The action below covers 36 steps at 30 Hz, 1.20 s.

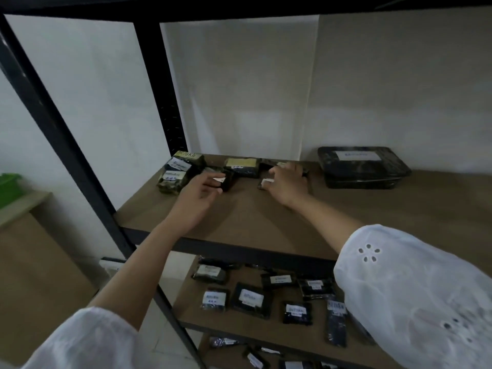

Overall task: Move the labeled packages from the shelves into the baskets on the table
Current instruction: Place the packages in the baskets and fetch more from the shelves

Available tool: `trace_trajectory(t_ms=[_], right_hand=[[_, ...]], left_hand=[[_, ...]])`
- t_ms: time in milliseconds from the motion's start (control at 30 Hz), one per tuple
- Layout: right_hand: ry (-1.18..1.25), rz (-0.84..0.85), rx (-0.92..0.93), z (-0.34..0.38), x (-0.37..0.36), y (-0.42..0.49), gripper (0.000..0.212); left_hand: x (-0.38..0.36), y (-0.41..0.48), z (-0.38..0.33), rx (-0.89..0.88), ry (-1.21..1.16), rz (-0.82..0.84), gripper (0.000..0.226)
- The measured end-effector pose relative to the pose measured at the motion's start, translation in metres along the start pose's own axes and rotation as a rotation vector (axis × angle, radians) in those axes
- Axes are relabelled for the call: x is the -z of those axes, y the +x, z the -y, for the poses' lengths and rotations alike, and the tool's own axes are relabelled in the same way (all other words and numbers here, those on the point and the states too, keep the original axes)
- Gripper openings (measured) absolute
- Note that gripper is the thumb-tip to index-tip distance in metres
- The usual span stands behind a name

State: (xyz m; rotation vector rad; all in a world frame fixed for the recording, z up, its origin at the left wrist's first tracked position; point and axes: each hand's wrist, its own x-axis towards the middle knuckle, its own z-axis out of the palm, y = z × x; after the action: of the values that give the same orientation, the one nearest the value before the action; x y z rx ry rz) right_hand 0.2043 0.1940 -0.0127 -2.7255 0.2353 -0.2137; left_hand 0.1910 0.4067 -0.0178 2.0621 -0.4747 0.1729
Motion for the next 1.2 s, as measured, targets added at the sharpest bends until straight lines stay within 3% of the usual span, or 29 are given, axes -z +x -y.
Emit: trace_trajectory(t_ms=[167, 267, 433, 567, 700, 800, 967, 1200], right_hand=[[0.000, 0.105, -0.122, 0.010, -0.003, 0.012, 0.042], [0.216, 0.091, -0.077, 0.015, 0.001, 0.011, 0.026], [0.627, 0.037, -0.097, 0.030, 0.001, 0.003, 0.023], [0.749, 0.039, -0.143, 0.030, 0.003, -0.006, 0.012], [0.709, 0.100, -0.149, 0.026, 0.003, -0.015, 0.019], [0.719, 0.120, -0.135, 0.019, 0.003, -0.022, 0.019], [0.798, 0.130, -0.129, -0.002, 0.013, -0.036, 0.016], [0.914, 0.123, -0.157, -0.053, 0.048, -0.059, 0.014]], left_hand=[[0.012, 0.030, 0.014, -0.106, 0.111, -0.006, 0.023], [0.009, 0.052, 0.017, -0.061, 0.518, -0.067, 0.037], [0.001, 0.075, 0.015, 0.105, 0.843, 0.155, 0.053], [0.006, 0.081, 0.014, 0.126, 0.896, 0.264, 0.057], [0.014, 0.075, 0.014, 0.101, 0.912, 0.314, 0.060], [0.015, 0.065, 0.009, 0.055, 0.872, 0.276, 0.065], [0.002, 0.041, -0.012, 0.012, 0.431, 0.081, 0.046], [-0.037, 0.009, -0.056, 0.114, 0.075, 0.094, 0.051]])
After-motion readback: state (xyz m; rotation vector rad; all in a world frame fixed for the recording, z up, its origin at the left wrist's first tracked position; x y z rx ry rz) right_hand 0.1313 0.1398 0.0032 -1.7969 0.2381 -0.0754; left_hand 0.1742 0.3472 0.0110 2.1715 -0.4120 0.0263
